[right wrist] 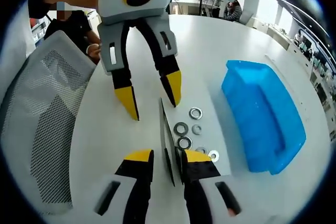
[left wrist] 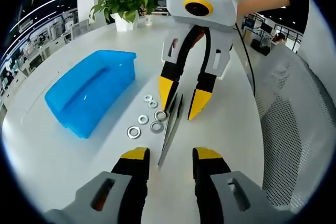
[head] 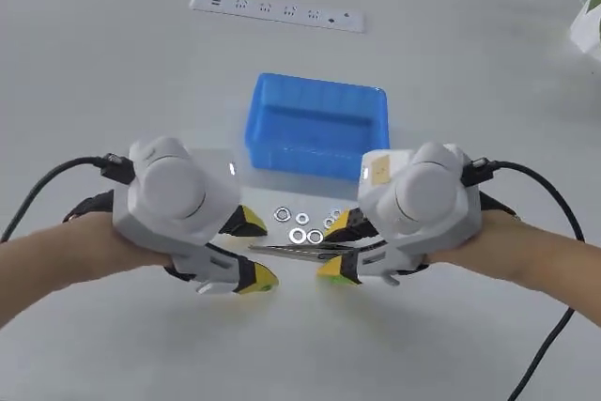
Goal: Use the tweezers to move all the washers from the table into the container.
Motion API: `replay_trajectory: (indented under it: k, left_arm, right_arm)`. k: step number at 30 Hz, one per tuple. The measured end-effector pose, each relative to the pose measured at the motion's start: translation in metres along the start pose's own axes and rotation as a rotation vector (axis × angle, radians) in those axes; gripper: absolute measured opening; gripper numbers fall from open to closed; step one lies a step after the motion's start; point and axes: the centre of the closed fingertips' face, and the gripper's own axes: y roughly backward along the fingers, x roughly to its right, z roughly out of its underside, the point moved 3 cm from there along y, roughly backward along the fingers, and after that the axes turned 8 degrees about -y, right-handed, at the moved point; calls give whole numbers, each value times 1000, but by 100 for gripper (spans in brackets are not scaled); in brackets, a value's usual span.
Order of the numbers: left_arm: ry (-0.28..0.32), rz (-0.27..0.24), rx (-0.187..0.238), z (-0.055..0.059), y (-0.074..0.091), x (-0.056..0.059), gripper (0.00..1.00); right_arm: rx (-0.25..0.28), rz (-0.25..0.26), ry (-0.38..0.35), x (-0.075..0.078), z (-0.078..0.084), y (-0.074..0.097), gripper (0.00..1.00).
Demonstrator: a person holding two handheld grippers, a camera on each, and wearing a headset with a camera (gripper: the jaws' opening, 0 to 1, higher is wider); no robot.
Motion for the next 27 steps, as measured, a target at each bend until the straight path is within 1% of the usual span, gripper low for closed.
replay_trajectory:
  k: [1,2,4,5,7,11,12,15,17,19,20,21,22,23,24,25,27]
  left_arm:
    - [-18,6,9,-2,-1,0,35]
    - [-15,1,0,-1,0,0,34]
    - [-42,7,5,-2,-1,1,28]
    - [-41,7,7,-2,-2,1,26]
    - [-43,8,12,-5,-2,2,25]
    - [-68,-4,13,-4,-5,-1,22]
    - [-76,-14,9,-5,-5,-3,20]
    - [-86,-19,7,-6,-7,-3,11]
    - [-149,4,13,-7,-7,-1,9]
    - [-139,28,11,-6,-6,0,8]
    - [-143,33,6,-5,-7,0,8]
    - [-162,38,-11,-5,-6,1,7]
    - [-205,40,-30,-5,-6,2,7]
    - [-289,26,-42,-7,-6,4,6]
    - [-269,34,-56,-6,-7,8,6]
    - [-243,40,-46,-10,-6,11,6]
    - [-252,38,-45,-12,-2,11,6]
  right_arm:
    - [2,1,3,0,-1,0,21]
    - [0,10,11,1,-1,0,19]
    - [-6,30,25,3,-1,-1,15]
    - [-7,36,38,4,-1,-1,13]
    - [-10,23,40,2,-1,-1,12]
    - [-13,12,41,-1,-1,-1,11]
    - [-15,12,52,-2,-1,-1,11]
    - [-19,11,70,-5,-1,-2,10]
    - [-28,18,84,-5,-1,-2,10]
    - [-35,17,97,-4,-1,-2,10]
    - [-36,12,98,-5,-1,-2,10]
    - [-38,10,101,-6,-1,-2,10]
    - [-42,12,108,-6,-1,-2,9]
    - [-49,14,123,-6,-1,-2,9]
    - [-50,13,128,-7,-1,-2,9]
    - [-53,11,140,-8,0,-2,9]
    - [-50,7,138,-10,2,-1,9]
